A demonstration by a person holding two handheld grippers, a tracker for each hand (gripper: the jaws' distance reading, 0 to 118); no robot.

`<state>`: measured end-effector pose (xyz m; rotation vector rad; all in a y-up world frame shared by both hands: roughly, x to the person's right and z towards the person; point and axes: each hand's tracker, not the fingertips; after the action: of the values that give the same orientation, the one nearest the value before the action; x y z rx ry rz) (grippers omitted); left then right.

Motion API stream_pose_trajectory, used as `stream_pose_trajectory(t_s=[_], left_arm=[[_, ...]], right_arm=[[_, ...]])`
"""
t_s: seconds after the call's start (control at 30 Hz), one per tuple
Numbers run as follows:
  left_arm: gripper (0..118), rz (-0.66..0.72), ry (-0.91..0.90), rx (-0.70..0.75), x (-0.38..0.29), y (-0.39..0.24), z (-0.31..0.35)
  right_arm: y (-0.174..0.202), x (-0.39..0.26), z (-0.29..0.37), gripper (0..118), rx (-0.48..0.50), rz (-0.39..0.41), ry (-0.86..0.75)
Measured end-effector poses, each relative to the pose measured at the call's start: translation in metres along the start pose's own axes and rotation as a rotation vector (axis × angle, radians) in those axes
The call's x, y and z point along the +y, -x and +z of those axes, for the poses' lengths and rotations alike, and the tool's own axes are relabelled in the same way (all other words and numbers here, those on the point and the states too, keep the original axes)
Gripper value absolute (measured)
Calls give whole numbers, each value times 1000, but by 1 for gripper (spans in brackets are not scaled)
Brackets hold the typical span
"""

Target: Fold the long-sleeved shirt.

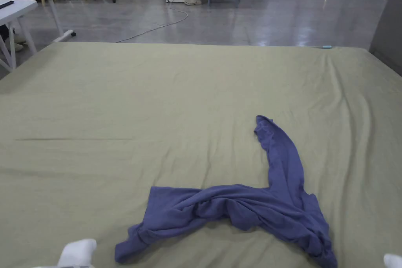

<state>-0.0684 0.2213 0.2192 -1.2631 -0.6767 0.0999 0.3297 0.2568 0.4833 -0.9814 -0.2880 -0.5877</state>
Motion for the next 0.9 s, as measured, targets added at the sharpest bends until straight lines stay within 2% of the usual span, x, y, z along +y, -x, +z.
stream_pose_trajectory(t_s=[0.07, 0.13, 0.17, 0.23, 0.27, 0.33, 0.4, 0.53, 0.57, 0.6, 0.63, 0.67, 0.7, 0.73, 0.77, 0.8, 0.87, 0.9], left_arm=[[0, -25, 29, -46, 5, 0, -7], [0, -21, -24, -49, 34, -5, -9], [6, -49, -63, -39, 54, -9, -12], [97, -115, -116, -25, 111, -17, -28], [118, -117, -108, -7, 137, -19, -45], [117, -107, -126, 0, 185, -17, -71], [117, -96, -106, 106, 216, -11, -117], [114, -99, 54, 219, 244, -5, -180], [103, -131, 83, 242, 242, -6, -190], [84, -209, 118, 315, 239, -8, -206], [83, -320, 109, 343, 234, -15, -207], [82, -352, 64, 368, 232, -24, -198], [71, -356, 60, 384, 230, -31, -194], [48, -400, 49, 394, 225, -38, -188], [13, -440, 40, 370, 221, -43, -183], [1, -446, 30, 368, 218, -46, -179], [1, -393, 35, 269, 223, -46, -167], [1, -370, 16, 243, 225, -47, -159]], right_arm=[[5, -14, -11, 0, 36, 43, 62], [11, -15, -16, 0, 101, 33, 65], [13, -14, -21, 0, 121, 36, 71], [20, -5, -25, 0, 111, 47, 87], [24, -2, -28, 0, 107, 52, 83], [30, 3, -30, 0, 110, 54, 78], [33, 5, -33, 0, 116, 36, 80], [31, 1, -49, 0, 80, 15, 121], [27, -1, -52, 0, 69, 12, 131], [25, 1, -54, 0, 54, 8, 137], [23, 4, -56, 0, 27, 6, 142], [21, 9, -57, 0, -9, 5, 145], [13, 14, -59, 0, -54, -1, 142], [9, 25, -61, 0, -87, -4, 130], [5, 37, -64, 0, -103, -5, 110], [0, 50, -66, 21, -122, -10, 93], [-14, 82, -76, 98, -185, -33, 41], [-19, 97, -83, 118, -228, -58, 39]])
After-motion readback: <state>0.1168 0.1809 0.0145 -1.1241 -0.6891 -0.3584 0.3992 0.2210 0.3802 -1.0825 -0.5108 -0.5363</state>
